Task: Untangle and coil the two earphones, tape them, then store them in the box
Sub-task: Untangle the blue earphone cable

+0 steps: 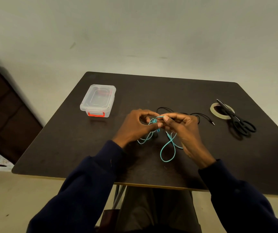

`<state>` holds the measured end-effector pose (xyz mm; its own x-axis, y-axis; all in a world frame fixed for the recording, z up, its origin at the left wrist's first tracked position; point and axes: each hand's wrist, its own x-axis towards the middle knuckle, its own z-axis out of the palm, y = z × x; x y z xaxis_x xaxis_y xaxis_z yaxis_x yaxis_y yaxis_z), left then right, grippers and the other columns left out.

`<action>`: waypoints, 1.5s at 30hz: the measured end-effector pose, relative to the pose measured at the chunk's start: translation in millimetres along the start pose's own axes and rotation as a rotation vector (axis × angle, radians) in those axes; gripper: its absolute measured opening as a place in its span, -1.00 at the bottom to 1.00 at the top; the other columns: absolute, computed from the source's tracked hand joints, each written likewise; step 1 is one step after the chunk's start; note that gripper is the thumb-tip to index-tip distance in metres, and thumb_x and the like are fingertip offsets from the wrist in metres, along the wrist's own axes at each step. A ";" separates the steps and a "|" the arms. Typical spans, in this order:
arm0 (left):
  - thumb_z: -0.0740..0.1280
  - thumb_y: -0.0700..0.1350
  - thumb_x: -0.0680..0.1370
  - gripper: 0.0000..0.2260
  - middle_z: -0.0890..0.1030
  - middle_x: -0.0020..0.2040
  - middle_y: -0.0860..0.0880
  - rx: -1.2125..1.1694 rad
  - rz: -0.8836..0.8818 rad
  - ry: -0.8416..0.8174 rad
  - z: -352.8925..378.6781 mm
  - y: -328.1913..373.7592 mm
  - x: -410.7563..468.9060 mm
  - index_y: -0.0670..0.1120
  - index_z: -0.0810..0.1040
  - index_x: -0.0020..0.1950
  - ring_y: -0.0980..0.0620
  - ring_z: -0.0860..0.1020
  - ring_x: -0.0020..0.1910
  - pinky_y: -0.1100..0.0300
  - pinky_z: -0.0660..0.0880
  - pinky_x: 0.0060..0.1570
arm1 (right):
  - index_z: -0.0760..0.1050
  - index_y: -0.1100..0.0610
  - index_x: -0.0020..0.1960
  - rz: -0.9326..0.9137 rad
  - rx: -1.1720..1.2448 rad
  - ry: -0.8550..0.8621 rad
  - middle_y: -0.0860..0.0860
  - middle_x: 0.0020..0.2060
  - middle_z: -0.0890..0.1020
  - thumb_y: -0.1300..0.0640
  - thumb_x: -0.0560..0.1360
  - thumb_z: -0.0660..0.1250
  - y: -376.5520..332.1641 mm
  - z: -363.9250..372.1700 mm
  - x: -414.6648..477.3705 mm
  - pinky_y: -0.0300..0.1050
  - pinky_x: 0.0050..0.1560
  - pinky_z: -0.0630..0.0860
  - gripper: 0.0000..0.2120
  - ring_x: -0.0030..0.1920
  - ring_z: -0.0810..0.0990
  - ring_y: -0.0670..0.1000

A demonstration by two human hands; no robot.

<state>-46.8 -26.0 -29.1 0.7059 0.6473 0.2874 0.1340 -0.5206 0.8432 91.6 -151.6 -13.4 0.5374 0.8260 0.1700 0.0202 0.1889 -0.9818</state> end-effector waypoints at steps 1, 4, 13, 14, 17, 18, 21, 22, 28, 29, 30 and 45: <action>0.58 -0.02 0.43 -0.74 0.66 -0.18 -0.04 -0.002 -0.007 0.002 2.2 0.3 1.5 0.04 0.72 0.11 0.00 0.62 -0.18 0.14 0.56 -0.08 | 0.63 0.41 0.08 -0.001 -0.003 -0.007 0.25 -0.07 0.73 0.34 0.57 0.37 0.4 -0.1 0.6 -0.01 0.07 0.68 -0.85 -0.01 0.74 0.20; 0.55 -0.16 0.46 -0.86 0.69 -0.23 -0.04 -0.077 -0.044 0.031 5.3 -6.4 4.2 -0.06 0.74 0.01 0.04 0.63 -0.26 0.11 0.57 -0.14 | 0.61 0.43 0.05 0.009 0.035 0.007 0.29 -0.08 0.72 0.33 0.58 0.35 2.6 -3.0 2.8 0.03 0.07 0.68 -0.85 0.00 0.73 0.25; 0.36 -0.32 0.59 -0.86 0.70 0.12 -0.22 -0.704 -0.212 0.109 3.3 -9.0 1.2 -0.30 0.63 0.13 -0.17 0.67 0.16 -0.06 0.58 0.22 | 0.56 0.44 -0.09 0.217 0.196 0.087 0.41 -0.13 0.67 0.43 0.58 0.22 13.7 -7.7 -1.6 0.15 0.05 0.68 -0.84 -0.02 0.70 0.38; 0.33 -0.34 0.60 -0.86 0.69 0.14 -0.23 -0.793 -0.214 0.105 4.2 -7.7 1.0 -0.30 0.62 0.13 -0.18 0.65 0.19 -0.02 0.58 0.22 | 0.55 0.44 -0.09 0.254 0.234 0.079 0.41 -0.14 0.67 0.43 0.58 0.21 15.4 -5.9 -2.3 0.16 0.06 0.68 -0.83 -0.02 0.69 0.40; 0.25 -0.41 0.60 -0.78 0.69 0.16 -0.20 -0.990 -0.228 0.075 4.7 -1.8 0.6 -0.24 0.60 0.16 -0.14 0.64 0.21 0.06 0.59 0.21 | 0.54 0.43 -0.09 0.322 0.294 0.058 0.44 -0.09 0.66 0.41 0.58 0.22 18.5 -3.4 -1.1 0.18 0.13 0.65 -0.85 0.02 0.68 0.41; 0.23 -0.44 0.59 -0.75 0.69 0.15 -0.19 -1.059 -0.237 0.059 3.5 -0.1 0.6 -0.23 0.59 0.17 -0.14 0.65 0.21 0.04 0.59 0.21 | 0.53 0.43 -0.08 0.334 0.319 0.050 0.45 -0.06 0.65 0.41 0.59 0.22 18.2 -2.9 -0.3 0.18 0.14 0.64 -0.86 0.04 0.68 0.40; 0.13 -0.55 0.54 -0.66 0.69 -0.01 -0.13 -1.186 -0.256 0.021 -0.5 0.1 1.1 -0.20 0.56 0.06 -0.19 0.66 0.17 0.00 0.58 0.21 | 0.52 0.44 -0.03 0.347 0.458 0.038 0.45 0.00 0.65 0.40 0.61 0.19 16.7 -2.0 3.7 0.15 0.16 0.63 -0.85 0.08 0.68 0.38; 0.11 -0.57 0.51 -0.63 0.67 -0.07 -0.11 -1.161 -0.247 0.011 -0.8 -0.7 0.9 -0.18 0.54 0.00 -0.20 0.67 0.15 -0.02 0.56 0.22 | 0.52 0.44 -0.02 0.332 0.487 0.041 0.42 -0.01 0.66 0.39 0.61 0.18 16.1 -2.3 5.3 0.12 0.15 0.64 -0.84 0.08 0.69 0.35; 0.24 -0.38 0.40 -0.81 0.65 -0.13 -0.10 -0.976 -0.132 -0.012 -5.4 -7.5 2.4 -0.16 0.50 -0.08 -0.10 0.68 0.00 0.13 0.57 0.02 | 0.49 0.48 0.15 0.240 0.476 0.026 0.32 -0.06 0.71 0.37 0.62 0.21 9.1 -4.1 13.4 -0.03 0.05 0.67 -0.80 -0.02 0.73 0.21; 0.29 -0.32 0.40 -0.83 0.64 -0.10 -0.11 -1.022 -0.127 -0.007 -6.9 -7.1 3.3 -0.18 0.52 -0.03 -0.11 0.66 0.01 0.08 0.59 0.08 | 0.48 0.48 0.17 0.225 0.473 0.020 0.33 -0.04 0.70 0.36 0.62 0.21 9.0 -4.2 14.3 -0.02 0.06 0.67 -0.79 -0.01 0.73 0.21; 0.35 -0.26 0.41 -0.80 0.63 -0.07 -0.12 -1.046 -0.138 0.009 -7.4 -6.8 3.9 -0.19 0.54 0.02 -0.11 0.64 0.03 0.03 0.59 0.13 | 0.48 0.46 0.18 0.215 0.463 0.014 0.33 -0.02 0.70 0.35 0.63 0.21 9.0 -4.3 14.8 -0.01 0.07 0.67 -0.79 -0.01 0.73 0.20; 0.49 -0.09 0.54 -0.70 0.62 0.26 0.11 -0.101 0.005 0.073 -12.6 -1.5 3.2 0.04 0.65 0.27 0.20 0.55 0.23 0.37 0.47 0.18 | 0.52 0.28 0.08 0.051 0.197 -0.124 0.28 0.02 0.71 0.24 0.67 0.22 -1.2 -12.9 21.4 -0.10 0.09 0.62 -0.87 0.11 0.69 0.19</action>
<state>-53.5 -16.2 -23.8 0.6532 0.6859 0.3206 0.0573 -0.4671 0.8824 113.9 -141.0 -9.7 0.4253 0.8940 0.1413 -0.1764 0.2350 -0.9559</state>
